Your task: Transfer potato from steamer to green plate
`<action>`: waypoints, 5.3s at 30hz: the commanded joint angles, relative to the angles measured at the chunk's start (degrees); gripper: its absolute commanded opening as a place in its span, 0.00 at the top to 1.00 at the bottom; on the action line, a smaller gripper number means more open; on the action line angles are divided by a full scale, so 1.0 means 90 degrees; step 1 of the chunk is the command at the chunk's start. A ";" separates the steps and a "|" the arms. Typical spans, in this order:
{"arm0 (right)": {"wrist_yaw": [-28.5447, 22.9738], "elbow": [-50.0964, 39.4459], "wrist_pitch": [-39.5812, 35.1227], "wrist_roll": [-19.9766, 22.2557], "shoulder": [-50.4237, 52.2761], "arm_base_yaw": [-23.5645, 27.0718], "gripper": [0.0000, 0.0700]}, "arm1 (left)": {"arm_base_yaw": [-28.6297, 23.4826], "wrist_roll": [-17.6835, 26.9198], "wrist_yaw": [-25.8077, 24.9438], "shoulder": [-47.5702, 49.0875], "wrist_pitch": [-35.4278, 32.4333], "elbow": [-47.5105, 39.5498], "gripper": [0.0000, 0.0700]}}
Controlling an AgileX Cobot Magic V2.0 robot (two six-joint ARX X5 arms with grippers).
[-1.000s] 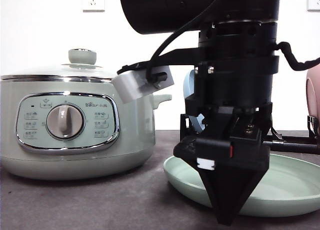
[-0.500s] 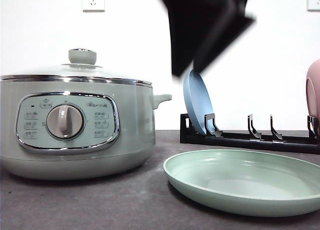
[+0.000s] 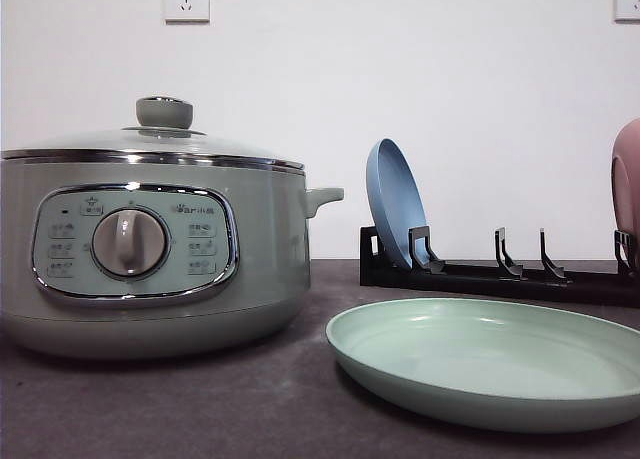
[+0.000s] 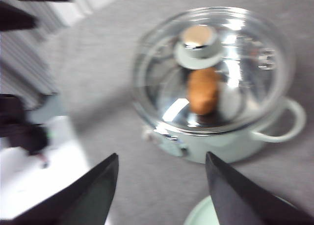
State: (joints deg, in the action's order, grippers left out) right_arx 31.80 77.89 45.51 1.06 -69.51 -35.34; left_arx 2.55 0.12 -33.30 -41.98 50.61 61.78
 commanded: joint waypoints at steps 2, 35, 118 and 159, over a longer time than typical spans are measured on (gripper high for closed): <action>0.0350 0.0097 -0.0004 0.0026 -0.0093 0.0117 0.50 | 0.0017 0.0033 -0.0039 -0.0032 -0.0052 0.0141 0.09; 0.0298 0.0097 0.0135 0.0154 -0.0093 0.0164 0.50 | 0.0490 -0.0211 0.0897 -0.2711 0.1176 0.3143 0.11; -0.0040 0.0097 0.0182 0.0265 -0.0093 0.0171 0.50 | 0.2361 0.0129 0.3431 -0.6787 0.3008 0.5595 1.00; -0.0215 0.0116 -0.0053 -0.0212 -0.0277 0.0150 0.46 | -0.0172 0.0204 0.4109 -0.4415 0.3422 0.5595 1.00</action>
State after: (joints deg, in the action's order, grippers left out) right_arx 30.19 77.90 45.81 0.77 -70.78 -33.55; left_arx 1.02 1.62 3.47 -82.41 81.03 110.28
